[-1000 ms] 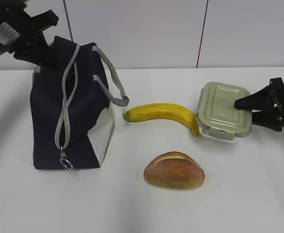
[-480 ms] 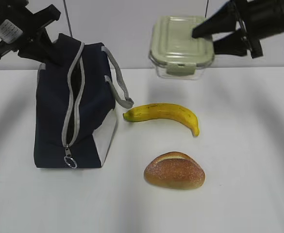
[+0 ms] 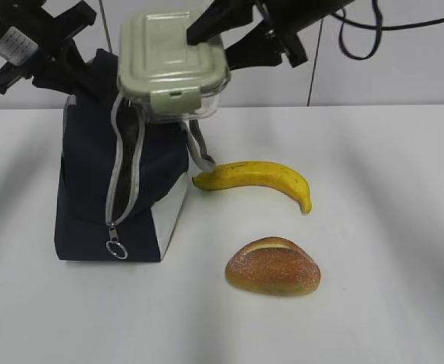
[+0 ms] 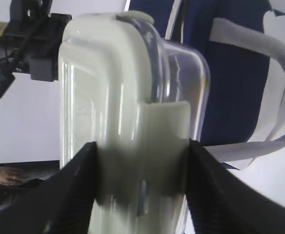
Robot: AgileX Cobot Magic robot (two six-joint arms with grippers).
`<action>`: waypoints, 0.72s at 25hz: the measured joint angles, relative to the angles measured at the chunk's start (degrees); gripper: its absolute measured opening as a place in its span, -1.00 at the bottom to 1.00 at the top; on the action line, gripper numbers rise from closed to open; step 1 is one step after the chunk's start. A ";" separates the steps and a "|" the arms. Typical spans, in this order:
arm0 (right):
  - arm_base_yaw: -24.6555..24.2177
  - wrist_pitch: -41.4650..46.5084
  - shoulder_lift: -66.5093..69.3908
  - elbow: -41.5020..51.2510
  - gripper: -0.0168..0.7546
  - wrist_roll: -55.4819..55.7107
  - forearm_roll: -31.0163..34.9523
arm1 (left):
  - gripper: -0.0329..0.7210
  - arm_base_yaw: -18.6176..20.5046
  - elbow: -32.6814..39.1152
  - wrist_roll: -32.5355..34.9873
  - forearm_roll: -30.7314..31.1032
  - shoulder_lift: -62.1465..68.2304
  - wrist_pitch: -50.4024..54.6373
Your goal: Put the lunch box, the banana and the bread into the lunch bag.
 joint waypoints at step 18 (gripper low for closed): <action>9.15 0.92 11.32 -17.92 0.04 13.79 -27.09 | -0.92 0.00 0.00 1.62 -1.84 0.00 0.98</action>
